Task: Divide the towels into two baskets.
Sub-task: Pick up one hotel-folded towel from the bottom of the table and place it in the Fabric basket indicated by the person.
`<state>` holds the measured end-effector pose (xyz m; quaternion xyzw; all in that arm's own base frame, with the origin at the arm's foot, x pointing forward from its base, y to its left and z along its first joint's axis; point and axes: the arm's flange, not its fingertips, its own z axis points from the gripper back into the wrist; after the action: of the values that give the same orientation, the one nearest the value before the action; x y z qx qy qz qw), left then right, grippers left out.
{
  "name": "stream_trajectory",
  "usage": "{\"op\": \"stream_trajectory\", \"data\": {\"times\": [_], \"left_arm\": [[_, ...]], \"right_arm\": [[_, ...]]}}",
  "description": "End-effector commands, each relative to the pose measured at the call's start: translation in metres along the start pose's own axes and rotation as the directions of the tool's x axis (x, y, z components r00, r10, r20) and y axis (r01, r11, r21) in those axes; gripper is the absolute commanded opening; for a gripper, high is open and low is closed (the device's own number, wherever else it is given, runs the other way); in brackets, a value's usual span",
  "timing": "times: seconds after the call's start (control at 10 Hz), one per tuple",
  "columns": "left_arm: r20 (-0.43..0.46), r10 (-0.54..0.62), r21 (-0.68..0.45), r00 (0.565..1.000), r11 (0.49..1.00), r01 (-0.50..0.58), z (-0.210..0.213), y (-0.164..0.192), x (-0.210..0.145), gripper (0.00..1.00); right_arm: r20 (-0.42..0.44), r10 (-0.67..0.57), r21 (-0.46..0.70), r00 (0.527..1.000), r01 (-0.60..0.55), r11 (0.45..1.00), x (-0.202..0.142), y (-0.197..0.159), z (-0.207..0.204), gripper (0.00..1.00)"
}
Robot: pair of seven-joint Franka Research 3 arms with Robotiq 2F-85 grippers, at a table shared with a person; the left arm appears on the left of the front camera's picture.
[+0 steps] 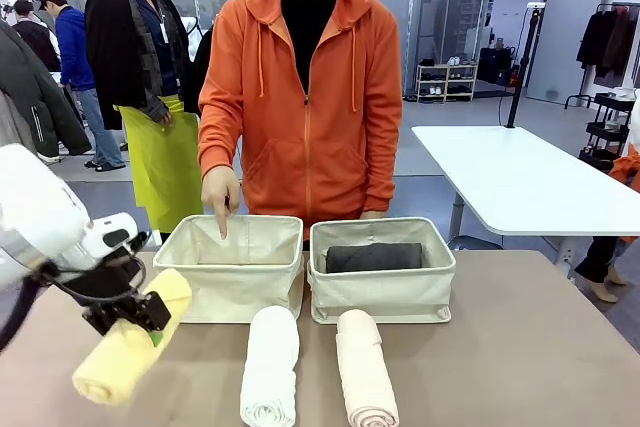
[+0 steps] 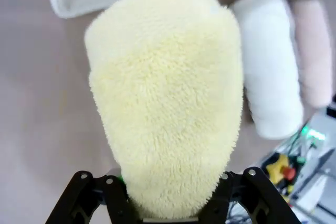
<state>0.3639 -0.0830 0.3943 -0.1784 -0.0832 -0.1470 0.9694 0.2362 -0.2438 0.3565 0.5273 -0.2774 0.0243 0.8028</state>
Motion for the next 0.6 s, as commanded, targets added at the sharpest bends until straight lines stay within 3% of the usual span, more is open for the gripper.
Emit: {"op": "stream_trajectory", "data": {"times": [0.0,0.2,0.3,0.4,0.5], "left_arm": [[0.044,-0.287,-0.019,0.957,0.958,0.288,0.040,-0.023,-0.079,0.33],[0.064,-0.509,-0.013,0.858,0.859,0.511,0.052,-0.031,-0.082,0.33],[0.062,-0.567,-0.034,0.822,0.822,0.569,0.053,-0.033,-0.086,0.33],[0.115,-0.564,-0.033,0.818,0.821,0.571,0.053,-0.032,-0.085,0.33],[0.049,-0.506,0.006,0.861,0.862,0.507,0.078,-0.046,-0.029,0.33]], "right_arm": [[-0.006,0.005,0.002,1.000,-0.005,1.000,0.000,0.003,0.002,1.00],[-0.006,0.005,0.002,1.000,-0.005,1.000,0.000,0.003,0.002,1.00],[-0.006,0.005,0.002,1.000,-0.005,1.000,0.000,0.003,0.002,1.00],[-0.006,0.005,0.002,1.000,-0.005,1.000,0.000,0.003,0.002,1.00],[-0.006,0.005,0.002,1.000,-0.005,1.000,0.000,0.003,0.002,1.00]]}}
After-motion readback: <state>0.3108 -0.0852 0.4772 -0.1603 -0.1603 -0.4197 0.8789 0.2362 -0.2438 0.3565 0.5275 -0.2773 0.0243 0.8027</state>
